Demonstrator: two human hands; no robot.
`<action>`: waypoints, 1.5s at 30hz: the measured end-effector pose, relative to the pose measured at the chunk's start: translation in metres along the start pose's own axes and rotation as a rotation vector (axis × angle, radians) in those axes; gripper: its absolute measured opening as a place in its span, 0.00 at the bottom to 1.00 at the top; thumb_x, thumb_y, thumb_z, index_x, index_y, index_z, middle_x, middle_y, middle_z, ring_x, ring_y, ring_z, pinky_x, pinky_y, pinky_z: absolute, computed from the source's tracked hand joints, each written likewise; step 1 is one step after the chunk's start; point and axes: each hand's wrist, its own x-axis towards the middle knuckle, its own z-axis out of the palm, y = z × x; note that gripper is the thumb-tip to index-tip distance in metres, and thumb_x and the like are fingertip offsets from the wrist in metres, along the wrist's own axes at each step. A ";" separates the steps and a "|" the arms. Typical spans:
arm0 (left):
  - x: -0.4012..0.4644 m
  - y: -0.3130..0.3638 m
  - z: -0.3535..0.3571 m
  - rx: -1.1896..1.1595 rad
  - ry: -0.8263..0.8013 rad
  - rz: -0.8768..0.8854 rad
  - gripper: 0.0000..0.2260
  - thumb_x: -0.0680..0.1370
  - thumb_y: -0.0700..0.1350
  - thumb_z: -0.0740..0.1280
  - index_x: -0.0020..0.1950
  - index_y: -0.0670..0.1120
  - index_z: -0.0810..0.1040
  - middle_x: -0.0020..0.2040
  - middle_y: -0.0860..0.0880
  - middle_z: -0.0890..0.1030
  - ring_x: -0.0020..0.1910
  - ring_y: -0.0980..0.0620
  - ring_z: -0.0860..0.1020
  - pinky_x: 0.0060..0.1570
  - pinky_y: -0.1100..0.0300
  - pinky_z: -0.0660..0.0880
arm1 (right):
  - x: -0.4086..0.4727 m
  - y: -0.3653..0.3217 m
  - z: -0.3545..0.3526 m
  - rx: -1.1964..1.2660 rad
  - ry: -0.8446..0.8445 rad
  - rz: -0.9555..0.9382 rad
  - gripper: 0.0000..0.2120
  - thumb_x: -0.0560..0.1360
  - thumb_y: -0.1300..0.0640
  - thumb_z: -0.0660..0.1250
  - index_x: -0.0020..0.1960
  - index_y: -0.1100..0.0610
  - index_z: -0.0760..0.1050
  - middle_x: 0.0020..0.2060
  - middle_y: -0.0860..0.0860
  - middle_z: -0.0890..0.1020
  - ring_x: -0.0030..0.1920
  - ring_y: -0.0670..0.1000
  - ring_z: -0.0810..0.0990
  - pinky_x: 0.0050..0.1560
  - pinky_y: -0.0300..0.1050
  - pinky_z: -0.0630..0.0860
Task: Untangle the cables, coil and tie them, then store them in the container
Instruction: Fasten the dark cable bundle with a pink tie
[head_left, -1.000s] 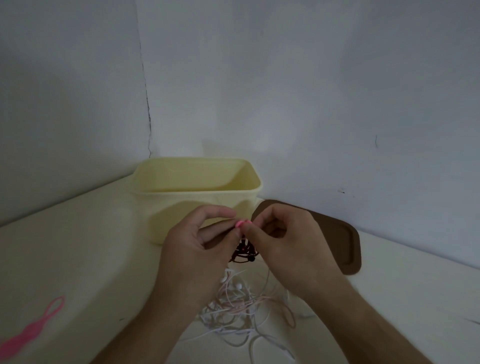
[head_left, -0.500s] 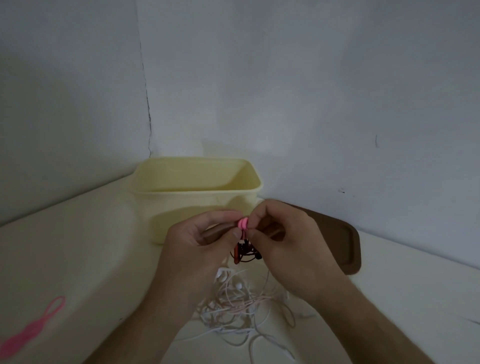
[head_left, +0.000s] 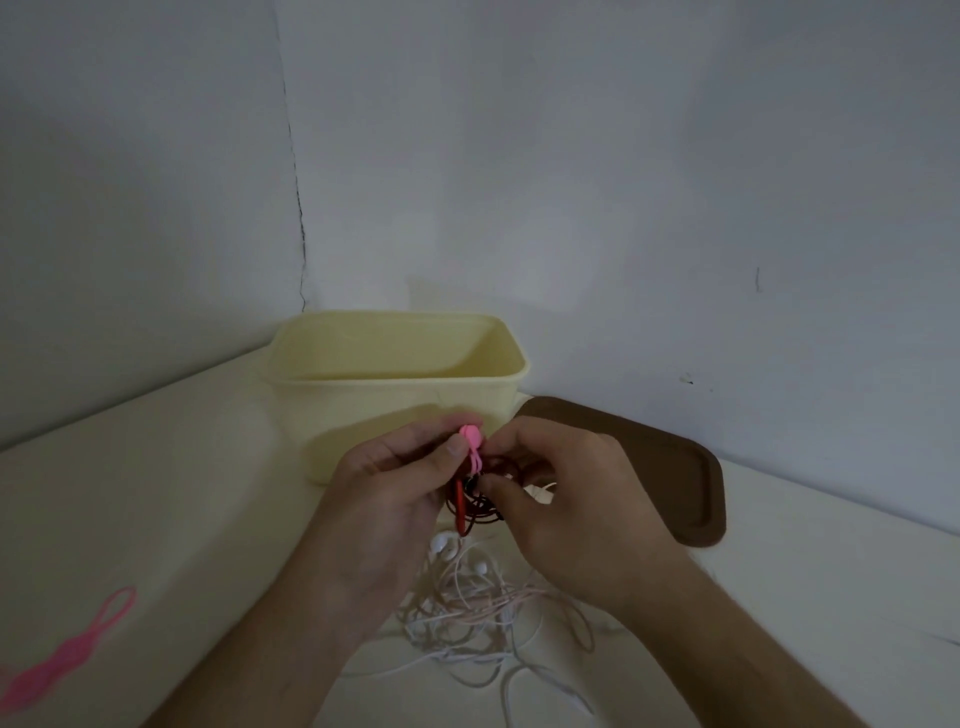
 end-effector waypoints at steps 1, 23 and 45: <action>0.000 0.001 0.000 -0.021 -0.007 -0.002 0.14 0.73 0.37 0.71 0.58 0.35 0.85 0.54 0.33 0.83 0.56 0.39 0.83 0.61 0.49 0.80 | 0.000 0.000 0.002 0.004 -0.005 0.000 0.07 0.80 0.61 0.74 0.53 0.50 0.85 0.43 0.40 0.87 0.48 0.41 0.86 0.53 0.38 0.82; -0.004 0.004 0.006 0.066 -0.042 0.061 0.11 0.75 0.40 0.76 0.56 0.39 0.86 0.53 0.39 0.84 0.53 0.43 0.84 0.58 0.53 0.82 | 0.004 -0.003 -0.004 0.664 -0.014 0.402 0.15 0.87 0.59 0.63 0.44 0.63 0.80 0.39 0.55 0.84 0.42 0.52 0.85 0.53 0.52 0.84; -0.006 0.005 0.002 0.344 -0.028 0.097 0.12 0.73 0.44 0.74 0.55 0.47 0.85 0.47 0.41 0.87 0.48 0.46 0.85 0.55 0.49 0.79 | 0.005 -0.009 -0.016 0.375 -0.055 0.355 0.02 0.79 0.60 0.75 0.47 0.55 0.85 0.42 0.51 0.89 0.45 0.51 0.89 0.52 0.51 0.86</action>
